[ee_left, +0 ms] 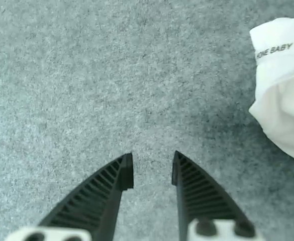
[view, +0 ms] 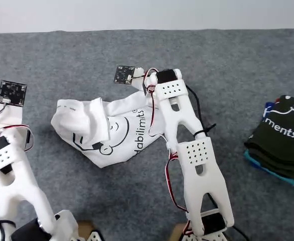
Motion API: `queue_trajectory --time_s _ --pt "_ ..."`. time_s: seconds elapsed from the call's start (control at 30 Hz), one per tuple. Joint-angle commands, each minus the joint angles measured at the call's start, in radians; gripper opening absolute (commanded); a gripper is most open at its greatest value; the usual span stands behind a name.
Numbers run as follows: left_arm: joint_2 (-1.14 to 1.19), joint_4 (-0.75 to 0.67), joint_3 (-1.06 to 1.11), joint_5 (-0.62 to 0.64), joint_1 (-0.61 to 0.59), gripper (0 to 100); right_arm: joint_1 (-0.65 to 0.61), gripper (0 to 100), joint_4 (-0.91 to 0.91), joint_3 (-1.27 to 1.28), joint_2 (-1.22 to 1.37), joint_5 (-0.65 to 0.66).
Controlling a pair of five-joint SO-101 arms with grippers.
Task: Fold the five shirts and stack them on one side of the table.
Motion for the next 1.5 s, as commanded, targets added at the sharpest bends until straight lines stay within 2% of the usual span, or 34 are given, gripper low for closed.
queue_trajectory --time_s 0.0,0.1,0.23,0.37,0.63,0.8,0.9,1.13,1.47 --pt "-0.012 -0.023 -0.015 0.009 0.006 13 0.012 1.0 -0.010 -0.051 -0.076 0.011" --pt "-0.012 -0.018 -0.038 0.014 0.009 13 0.019 1.0 -0.008 -0.051 -0.151 0.011" --pt "-0.012 -0.014 -0.076 0.109 0.060 13 0.035 1.0 -0.008 -0.051 -0.252 0.006" --pt "-0.012 0.080 -0.159 0.133 0.137 13 0.056 1.0 0.077 -0.051 -0.354 -0.043" --pt "-0.005 0.281 -0.291 0.193 0.397 13 0.065 1.0 0.343 -0.049 -0.530 -0.183" --pt "0.002 0.345 -0.283 0.193 0.578 14 0.073 1.0 0.443 -0.051 -0.550 -0.305" --pt "0.064 0.376 -0.289 0.195 0.663 19 0.077 1.0 0.460 -0.049 -0.545 -0.382" --pt "0.321 0.384 -0.369 0.193 0.698 21 0.087 1.0 0.461 -0.043 -0.542 -0.442" --pt "0.512 0.512 -0.509 0.189 0.766 21 0.087 1.0 0.461 -0.043 -0.541 -0.442"
